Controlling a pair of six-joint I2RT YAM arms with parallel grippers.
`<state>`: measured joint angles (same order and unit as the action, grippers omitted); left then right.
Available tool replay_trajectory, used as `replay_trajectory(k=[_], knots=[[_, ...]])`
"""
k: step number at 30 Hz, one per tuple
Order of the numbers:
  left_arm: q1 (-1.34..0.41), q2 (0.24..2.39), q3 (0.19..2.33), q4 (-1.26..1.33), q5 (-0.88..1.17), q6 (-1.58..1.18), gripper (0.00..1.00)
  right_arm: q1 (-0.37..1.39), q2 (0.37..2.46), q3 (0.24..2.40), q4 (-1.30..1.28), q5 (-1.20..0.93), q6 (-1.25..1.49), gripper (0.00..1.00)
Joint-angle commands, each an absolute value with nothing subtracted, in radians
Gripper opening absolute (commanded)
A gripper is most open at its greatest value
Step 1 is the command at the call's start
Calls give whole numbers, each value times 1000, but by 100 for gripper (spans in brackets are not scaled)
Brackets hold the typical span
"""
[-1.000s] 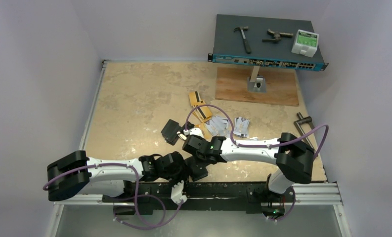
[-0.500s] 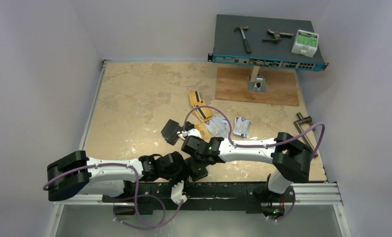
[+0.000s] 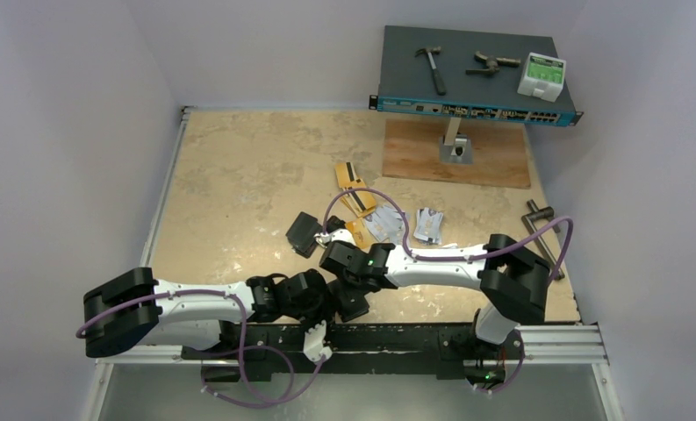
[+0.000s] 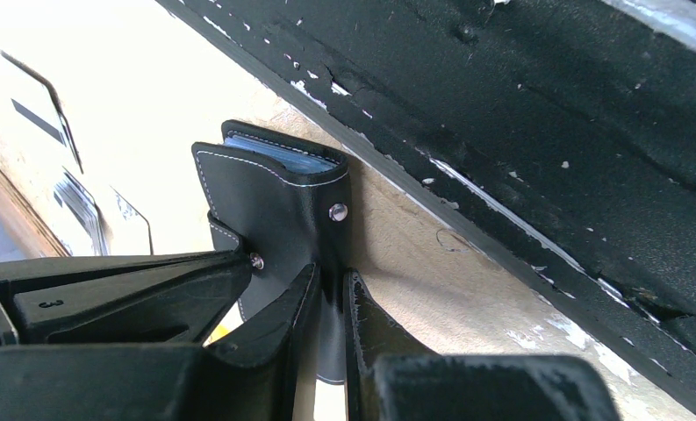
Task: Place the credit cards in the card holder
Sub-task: Close the card holder at the corner of the board.
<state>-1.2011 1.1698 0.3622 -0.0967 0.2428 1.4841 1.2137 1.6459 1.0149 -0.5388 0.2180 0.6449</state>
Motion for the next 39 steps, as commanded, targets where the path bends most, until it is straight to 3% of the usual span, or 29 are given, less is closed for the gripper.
replay_trajectory(k=[1,39], knots=[[-1207,1162,365,-137,270,1486,0,1224,1670,1048,-507,201,635,0],[-1207,1144,369,-156,266,1482,0,1269,1899,1079,-482,174,611,0]])
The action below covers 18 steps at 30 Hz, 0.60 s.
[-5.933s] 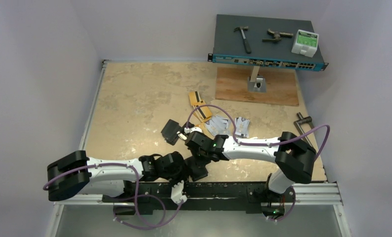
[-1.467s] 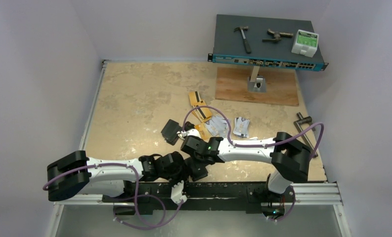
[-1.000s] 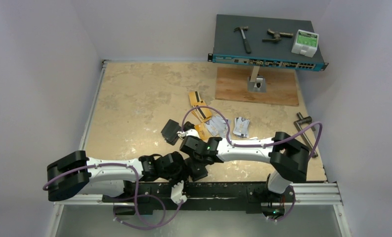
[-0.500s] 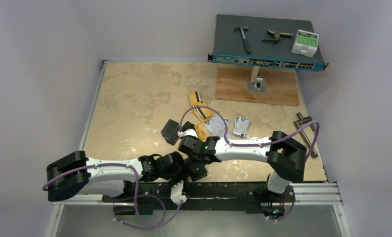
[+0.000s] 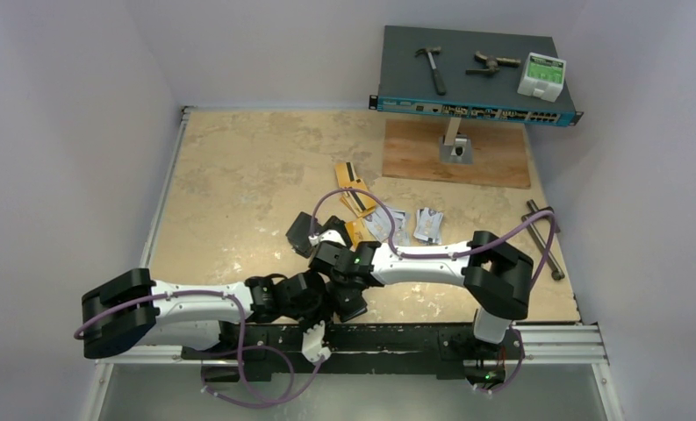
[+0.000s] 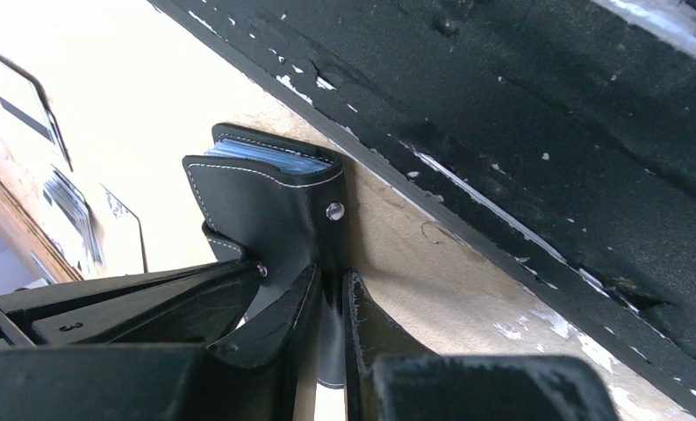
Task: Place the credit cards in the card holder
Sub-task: Close the card holder at the corner of the board.
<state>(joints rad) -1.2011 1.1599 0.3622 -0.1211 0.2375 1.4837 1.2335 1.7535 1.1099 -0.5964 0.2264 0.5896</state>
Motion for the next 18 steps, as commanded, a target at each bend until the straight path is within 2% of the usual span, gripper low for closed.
replay_trajectory(k=[1,12,18], knots=[[-1207,1143,368,-157,267,1483,0,1273,1912,1082,-482,174,611,0],[-1207,1131,365,-155,269,1484,0,1309,2012,1076,-492,154,620,0],[-1207,1106,338,-50,206,1415,0,1335,2062,1048,-450,129,644,0]])
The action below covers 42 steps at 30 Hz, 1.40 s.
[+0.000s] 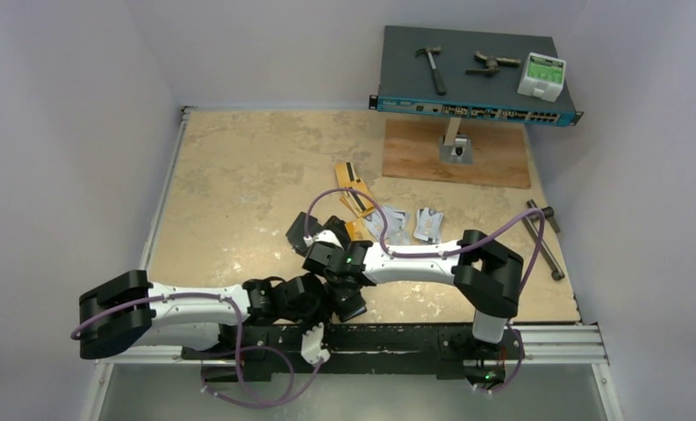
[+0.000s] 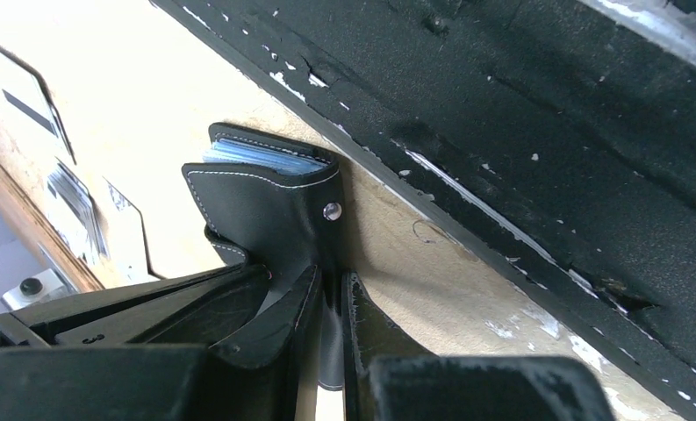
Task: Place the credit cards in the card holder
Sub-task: Close the card holder at the corner of the board.
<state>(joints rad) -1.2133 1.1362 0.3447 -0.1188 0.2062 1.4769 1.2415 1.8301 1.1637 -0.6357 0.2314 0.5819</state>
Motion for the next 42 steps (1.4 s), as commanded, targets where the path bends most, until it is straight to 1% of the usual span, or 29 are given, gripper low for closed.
replay_trajectory(k=[1,6,12,19,23,24,25,28,30,33,34,36,39,42], knots=[[-1209,1095,337,-57,186,1399,1,1338,2069,1042,-444,128,650,0],[-1278,1014,282,-28,53,1281,4,1351,2094,997,-402,119,676,0],[-1393,902,248,-95,-107,1158,5,1360,2118,949,-354,106,702,0],[-1420,870,271,-147,-143,1136,6,1362,2108,905,-334,101,730,0],[-1429,808,303,-255,-141,1104,6,1362,2087,873,-325,69,756,0],[-1430,775,304,-285,-140,1102,5,1363,2080,871,-332,66,762,1],[-1430,738,304,-325,-140,1100,5,1364,2069,867,-339,70,769,5],[-1430,627,313,-483,-153,1086,5,1377,2040,851,-346,70,797,22],[-1426,554,323,-584,-188,1073,5,1391,2031,842,-343,68,819,28],[-1400,455,355,-776,-210,1049,4,1416,2019,824,-332,64,855,33],[-1387,434,368,-814,-218,1027,3,1425,2018,820,-328,61,869,35],[-1351,430,404,-866,-247,972,2,1448,2020,814,-322,55,899,36],[-1251,525,500,-959,-223,900,2,1496,2035,815,-328,65,940,36],[-1103,654,603,-996,-183,868,1,1537,2050,819,-354,111,986,35]])
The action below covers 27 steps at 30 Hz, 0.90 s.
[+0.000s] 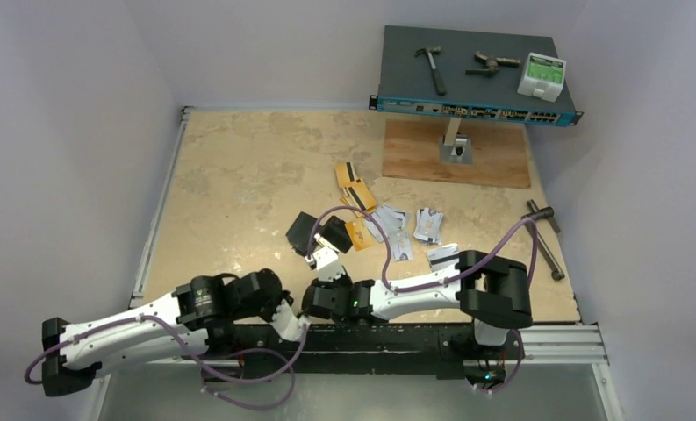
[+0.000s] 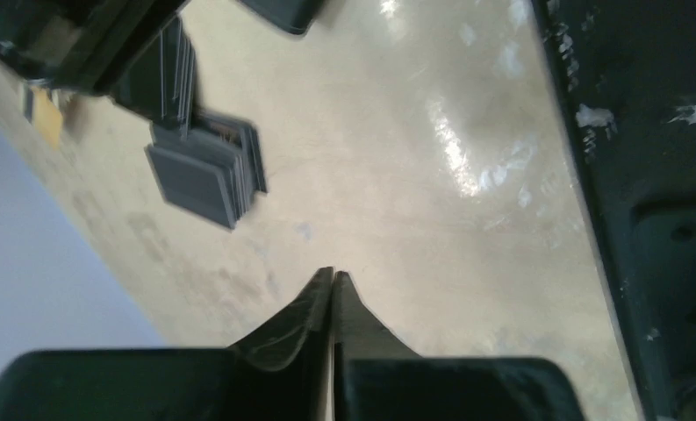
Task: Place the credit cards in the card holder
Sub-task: Close the card holder at the corner of the board.
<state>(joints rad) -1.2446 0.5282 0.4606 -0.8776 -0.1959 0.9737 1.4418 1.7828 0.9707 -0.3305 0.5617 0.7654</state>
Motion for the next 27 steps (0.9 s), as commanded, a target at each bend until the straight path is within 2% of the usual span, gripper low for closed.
replay_trajectory(k=[1,7,11,17,22,27], knots=[[-1051,694,642,-1002,-168,858,1,1550,2052,820,-366,127,1001,35],[-792,932,959,-1082,-58,741,0,1617,2050,883,-577,255,1102,37],[-648,981,1111,-1131,54,631,0,1635,2016,918,-673,320,1128,41],[-566,838,1064,-1077,95,522,0,1637,1854,867,-703,335,1160,46],[-505,790,1077,-1082,141,405,15,1631,1768,893,-763,374,1132,54],[-463,843,1145,-1155,170,373,16,1612,1700,954,-837,418,1089,56]])
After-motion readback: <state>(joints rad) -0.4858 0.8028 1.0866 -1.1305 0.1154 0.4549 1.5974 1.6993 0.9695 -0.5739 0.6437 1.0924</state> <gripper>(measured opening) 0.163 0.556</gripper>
